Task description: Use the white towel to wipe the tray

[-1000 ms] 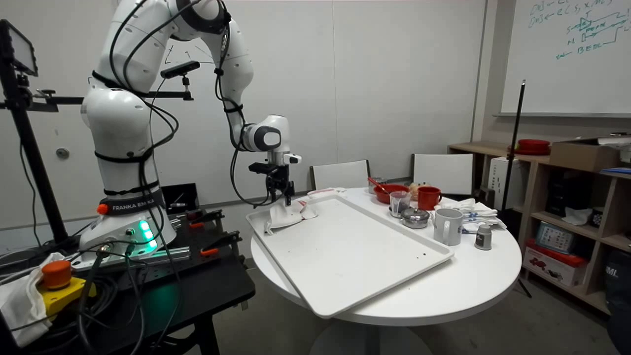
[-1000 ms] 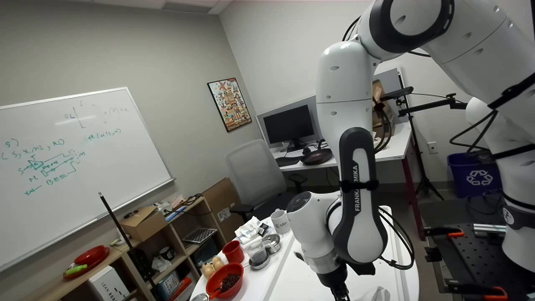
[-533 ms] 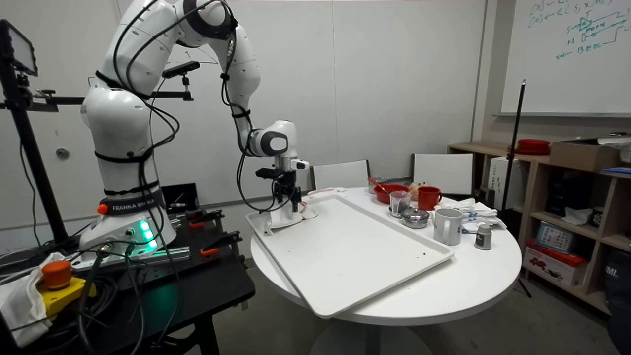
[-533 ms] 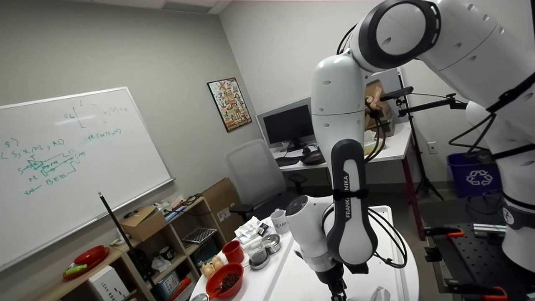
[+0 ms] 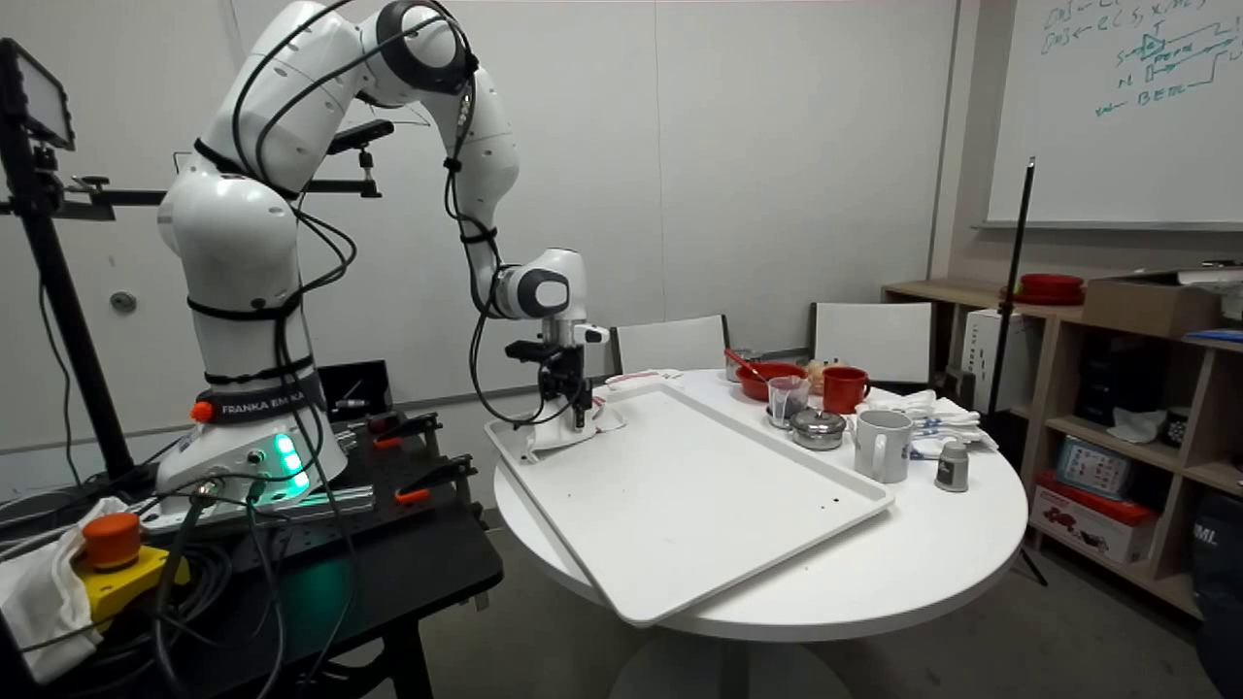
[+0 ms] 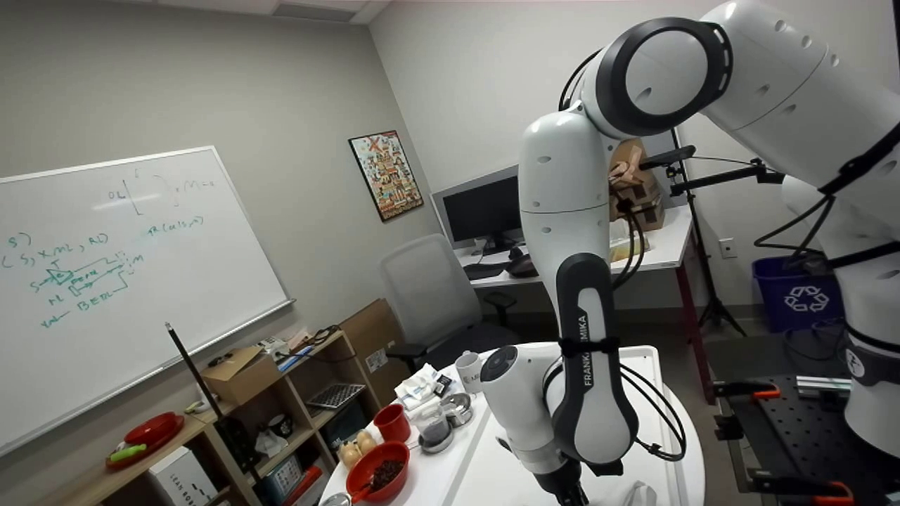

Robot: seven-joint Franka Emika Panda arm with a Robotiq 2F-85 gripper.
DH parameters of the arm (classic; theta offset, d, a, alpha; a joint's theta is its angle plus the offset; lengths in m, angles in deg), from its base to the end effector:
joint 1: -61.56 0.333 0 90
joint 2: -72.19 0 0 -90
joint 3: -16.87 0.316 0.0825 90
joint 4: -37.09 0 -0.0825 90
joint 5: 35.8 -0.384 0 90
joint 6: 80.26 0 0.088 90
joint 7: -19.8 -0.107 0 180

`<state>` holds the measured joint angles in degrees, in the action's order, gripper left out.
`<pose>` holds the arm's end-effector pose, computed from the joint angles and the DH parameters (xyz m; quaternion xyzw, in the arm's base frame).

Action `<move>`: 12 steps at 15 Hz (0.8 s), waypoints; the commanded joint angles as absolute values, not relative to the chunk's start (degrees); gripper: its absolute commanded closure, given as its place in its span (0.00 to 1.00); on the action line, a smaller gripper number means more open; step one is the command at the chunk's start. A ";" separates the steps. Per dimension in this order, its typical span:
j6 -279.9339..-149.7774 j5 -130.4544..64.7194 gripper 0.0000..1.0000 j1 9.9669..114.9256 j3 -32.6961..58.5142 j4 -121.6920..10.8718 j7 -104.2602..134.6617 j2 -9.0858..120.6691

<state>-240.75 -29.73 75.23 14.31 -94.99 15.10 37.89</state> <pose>0.4835 0.0974 0.0784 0.9922 0.1096 -0.0473 0.0347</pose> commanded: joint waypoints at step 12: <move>-242.69 -27.87 0.97 76.83 12.51 -96.93 13.18 40.87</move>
<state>-241.11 -29.69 75.85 13.78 -94.19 15.06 37.68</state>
